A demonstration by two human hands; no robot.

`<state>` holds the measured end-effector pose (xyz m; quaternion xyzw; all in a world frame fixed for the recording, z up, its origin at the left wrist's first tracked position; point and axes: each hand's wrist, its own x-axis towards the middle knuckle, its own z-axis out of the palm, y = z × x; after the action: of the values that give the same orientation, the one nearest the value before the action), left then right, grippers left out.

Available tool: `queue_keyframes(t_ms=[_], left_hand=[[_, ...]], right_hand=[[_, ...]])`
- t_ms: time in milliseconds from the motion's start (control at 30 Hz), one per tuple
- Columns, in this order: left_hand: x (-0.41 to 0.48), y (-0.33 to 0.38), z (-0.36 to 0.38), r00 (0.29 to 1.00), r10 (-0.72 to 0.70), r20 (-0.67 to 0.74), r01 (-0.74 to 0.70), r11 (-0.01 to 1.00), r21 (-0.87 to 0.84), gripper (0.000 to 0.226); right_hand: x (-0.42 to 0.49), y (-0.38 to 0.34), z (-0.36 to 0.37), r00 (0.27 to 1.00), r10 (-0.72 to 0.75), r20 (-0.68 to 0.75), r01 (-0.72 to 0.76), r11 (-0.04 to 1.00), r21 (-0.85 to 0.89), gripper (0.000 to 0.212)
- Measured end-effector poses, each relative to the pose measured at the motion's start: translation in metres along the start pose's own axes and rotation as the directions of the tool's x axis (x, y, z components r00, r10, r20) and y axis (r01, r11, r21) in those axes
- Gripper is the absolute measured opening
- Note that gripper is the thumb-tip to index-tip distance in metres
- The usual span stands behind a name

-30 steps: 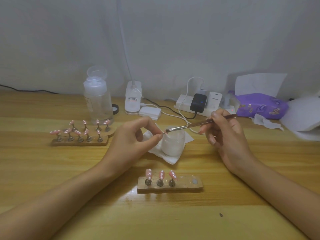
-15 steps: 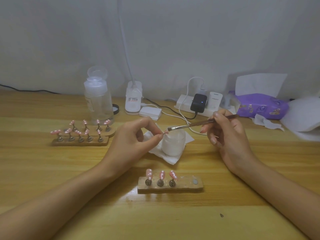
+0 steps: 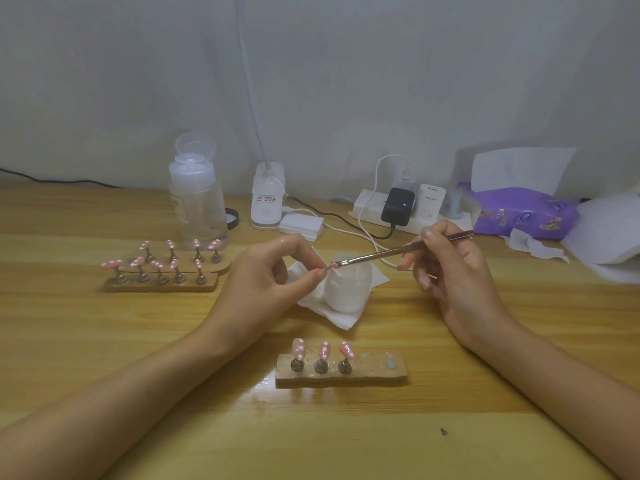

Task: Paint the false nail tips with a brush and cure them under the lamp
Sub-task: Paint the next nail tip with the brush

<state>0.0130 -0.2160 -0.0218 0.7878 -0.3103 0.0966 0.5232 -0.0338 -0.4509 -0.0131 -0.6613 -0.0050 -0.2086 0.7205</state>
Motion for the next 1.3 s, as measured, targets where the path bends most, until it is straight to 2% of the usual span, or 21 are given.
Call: queue_keyframes(t_ms=[167,300,433,567,700,833,967,1133,1300], left_hand=[[-0.0003,-0.0008,-0.0003,1.0,0.002,0.002,-0.002,1.0,0.007,0.007],[-0.0002,-0.0006,-0.0001,1.0,0.007,-0.005,-0.007,1.0,0.019,0.007],[-0.0005,-0.0018,-0.0001,1.0,0.009,-0.011,-0.009,1.0,0.017,0.008],[-0.0006,-0.0019,-0.0001,1.0,0.007,-0.005,-0.007,0.999,0.034,0.007],[0.0002,-0.0021,-0.0002,1.0,0.013,-0.003,-0.013,1.0,0.024,0.006],[-0.0003,-0.0019,-0.0001,1.0,0.021,-0.002,-0.021,1.0,0.02,0.004],[-0.0005,-0.0014,0.0002,0.999,0.04,-0.012,-0.039,0.999,0.034,0.006],[-0.0012,-0.0013,-0.0002,0.999,0.051,-0.016,-0.05,0.997,0.051,0.008],[-0.001,-0.0019,0.0006,0.998,0.064,-0.014,-0.063,0.997,0.052,0.008]], right_hand=[[-0.0009,-0.0013,0.0011,0.999,-0.01,0.035,0.009,1.0,0.015,0.026],[-0.0002,-0.0013,0.0006,1.0,0.008,-0.012,-0.008,1.0,0.006,0.024],[-0.0011,-0.002,0.002,0.999,0.0,0.034,0.0,1.0,0.015,0.024],[0.0002,-0.0009,0.0004,1.0,0.018,-0.015,-0.018,1.0,0.008,0.023],[-0.0009,-0.0019,0.0015,0.999,0.0,0.038,-0.001,1.0,0.012,0.023],[-0.0002,-0.0014,0.0005,0.999,0.031,-0.008,-0.031,1.0,0.0,0.022],[-0.0016,-0.0032,0.0018,0.999,0.008,0.039,-0.009,1.0,0.017,0.024],[0.0001,-0.0019,0.0005,1.0,0.028,-0.006,-0.028,1.0,0.013,0.022],[-0.001,-0.0019,0.0017,0.999,0.008,0.045,-0.009,1.0,0.013,0.021]])
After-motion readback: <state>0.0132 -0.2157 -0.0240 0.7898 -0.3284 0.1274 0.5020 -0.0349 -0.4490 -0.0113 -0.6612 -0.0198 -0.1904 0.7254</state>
